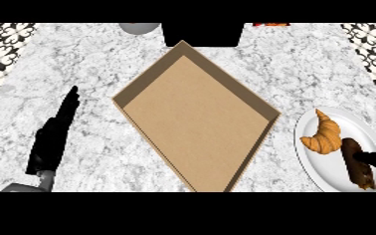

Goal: Pick the croissant from the plate and place it in the cardboard box

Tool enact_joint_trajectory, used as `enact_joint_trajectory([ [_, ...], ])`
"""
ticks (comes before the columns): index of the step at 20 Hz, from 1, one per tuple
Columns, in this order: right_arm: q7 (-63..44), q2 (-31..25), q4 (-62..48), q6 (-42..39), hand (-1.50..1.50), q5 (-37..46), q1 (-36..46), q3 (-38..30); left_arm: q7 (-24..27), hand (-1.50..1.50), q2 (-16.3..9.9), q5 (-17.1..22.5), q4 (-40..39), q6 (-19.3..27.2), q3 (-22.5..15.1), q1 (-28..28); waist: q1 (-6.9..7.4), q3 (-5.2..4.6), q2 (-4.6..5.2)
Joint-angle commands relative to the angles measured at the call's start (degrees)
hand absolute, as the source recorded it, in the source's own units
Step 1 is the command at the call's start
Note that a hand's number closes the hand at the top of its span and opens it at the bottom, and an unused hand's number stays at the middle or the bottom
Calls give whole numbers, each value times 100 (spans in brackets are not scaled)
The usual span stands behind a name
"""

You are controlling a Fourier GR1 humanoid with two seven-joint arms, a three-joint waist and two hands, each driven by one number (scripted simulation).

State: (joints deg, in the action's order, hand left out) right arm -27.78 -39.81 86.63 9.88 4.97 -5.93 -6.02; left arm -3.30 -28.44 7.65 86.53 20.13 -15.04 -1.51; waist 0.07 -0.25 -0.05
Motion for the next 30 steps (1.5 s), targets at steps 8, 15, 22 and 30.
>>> enact_joint_trajectory([
  [8, -2621, 173, 699, -971, -150, 104, 885, 711, 47, 0, 262, -198, 61, -182, 194, 115, 33, 22, 6],
  [15, -2269, 570, 124, -1128, -150, 645, 784, 561, 93, 0, 765, -819, -94, 4, 203, 179, -4, 24, 6],
  [22, -2593, 1110, 265, -1292, -150, 1075, 756, 573, 273, 0, 680, -603, -597, -862, 942, -149, -14, 23, 7],
  [30, -2256, 1340, -167, -1636, -150, 1359, 1085, 83, -393, 0, 870, -1119, 731, -996, 1010, 485, 10, 25, 1],
])
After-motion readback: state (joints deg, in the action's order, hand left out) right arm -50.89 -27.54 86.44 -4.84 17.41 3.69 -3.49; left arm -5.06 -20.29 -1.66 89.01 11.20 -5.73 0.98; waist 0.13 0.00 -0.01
